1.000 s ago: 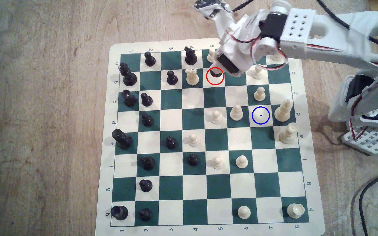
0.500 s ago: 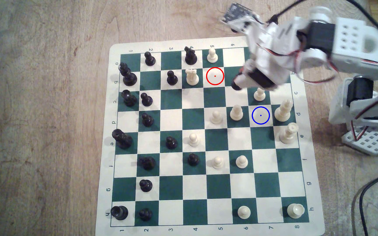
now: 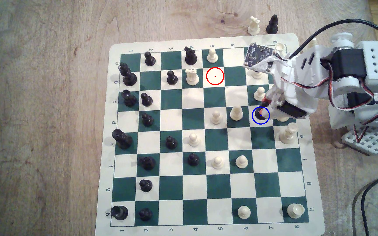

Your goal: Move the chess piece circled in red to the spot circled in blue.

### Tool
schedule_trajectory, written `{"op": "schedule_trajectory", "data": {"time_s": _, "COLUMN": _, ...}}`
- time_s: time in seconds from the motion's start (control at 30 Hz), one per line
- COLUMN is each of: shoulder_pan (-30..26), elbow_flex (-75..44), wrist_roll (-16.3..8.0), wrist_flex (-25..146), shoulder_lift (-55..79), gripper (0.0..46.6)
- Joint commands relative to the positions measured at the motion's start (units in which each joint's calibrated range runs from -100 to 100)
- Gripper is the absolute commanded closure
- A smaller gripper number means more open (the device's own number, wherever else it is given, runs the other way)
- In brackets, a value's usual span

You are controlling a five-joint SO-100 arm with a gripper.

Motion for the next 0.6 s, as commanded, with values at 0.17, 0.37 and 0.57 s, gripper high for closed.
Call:
{"op": "schedule_trajectory", "data": {"time_s": 0.17, "shoulder_pan": -1.2, "elbow_flex": 2.2, "wrist_roll": 0.2, "wrist_flex": -5.1, "shoulder_lift": 3.0, "gripper": 43.9}}
{"op": "schedule_trajectory", "data": {"time_s": 0.37, "shoulder_pan": 0.6, "elbow_flex": 6.3, "wrist_roll": 1.2, "wrist_flex": -7.9, "shoulder_lift": 4.2, "gripper": 43.6}}
{"op": "schedule_trajectory", "data": {"time_s": 0.57, "shoulder_pan": 1.1, "elbow_flex": 6.5, "wrist_roll": 1.6, "wrist_flex": -9.8, "shoulder_lift": 5.4, "gripper": 43.5}}
